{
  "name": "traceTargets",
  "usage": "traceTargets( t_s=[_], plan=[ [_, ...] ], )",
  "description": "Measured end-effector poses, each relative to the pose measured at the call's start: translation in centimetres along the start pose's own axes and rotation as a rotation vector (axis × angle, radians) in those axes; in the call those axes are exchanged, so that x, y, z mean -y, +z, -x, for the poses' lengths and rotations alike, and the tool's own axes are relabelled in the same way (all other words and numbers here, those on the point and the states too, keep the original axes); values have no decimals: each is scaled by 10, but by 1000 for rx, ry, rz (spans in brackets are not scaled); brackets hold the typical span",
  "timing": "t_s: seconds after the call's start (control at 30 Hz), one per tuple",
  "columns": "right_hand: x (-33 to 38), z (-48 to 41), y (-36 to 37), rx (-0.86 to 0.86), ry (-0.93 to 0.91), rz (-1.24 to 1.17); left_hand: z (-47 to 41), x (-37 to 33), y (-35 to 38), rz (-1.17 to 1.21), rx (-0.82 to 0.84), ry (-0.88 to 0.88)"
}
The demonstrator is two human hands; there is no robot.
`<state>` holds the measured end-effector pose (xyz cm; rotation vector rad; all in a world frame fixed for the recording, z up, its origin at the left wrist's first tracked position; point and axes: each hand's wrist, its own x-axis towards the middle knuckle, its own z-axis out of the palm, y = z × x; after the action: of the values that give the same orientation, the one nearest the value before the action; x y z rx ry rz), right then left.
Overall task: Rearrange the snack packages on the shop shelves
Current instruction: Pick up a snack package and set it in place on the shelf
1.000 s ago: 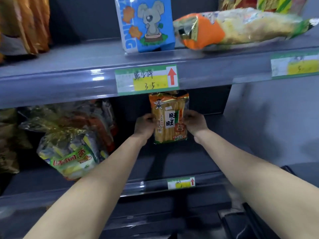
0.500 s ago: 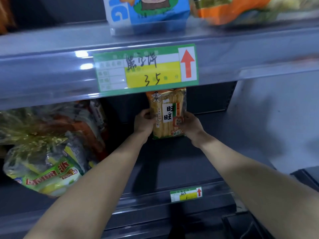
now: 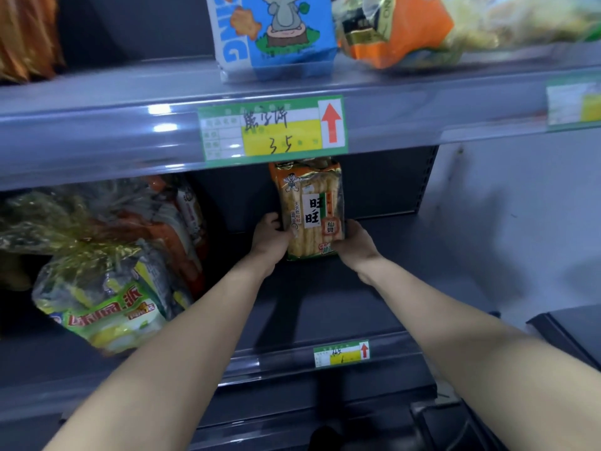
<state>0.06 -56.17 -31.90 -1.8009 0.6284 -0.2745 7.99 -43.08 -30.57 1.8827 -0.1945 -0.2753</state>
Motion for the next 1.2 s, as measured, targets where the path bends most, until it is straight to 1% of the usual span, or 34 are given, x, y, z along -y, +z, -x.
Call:
traceTargets(
  t_s=[0.17,0.3,0.57,0.73,0.93,1.03,1.2],
  plan=[
    [11,31,-6,13,-48,-19,34,-10,-5,26,28,17],
    [20,62,-19,26,-86,-95,72,-24,-4,12,75,31],
    [39,128,-56,9,-116,-95,153,-62,-1,-22,129,153],
    [54,166,-78,11,-147,-104,198,-87,0,-21,133,220],
    [82,205,-107,-2,-272,-55,244,-128,-3,-70,72,369],
    [99,220,-121,-43,-359,-36,261,-150,-4,-67,13,459],
    [132,234,-143,-119,-471,-40,274,-188,-10,-62,-29,576]
  ],
)
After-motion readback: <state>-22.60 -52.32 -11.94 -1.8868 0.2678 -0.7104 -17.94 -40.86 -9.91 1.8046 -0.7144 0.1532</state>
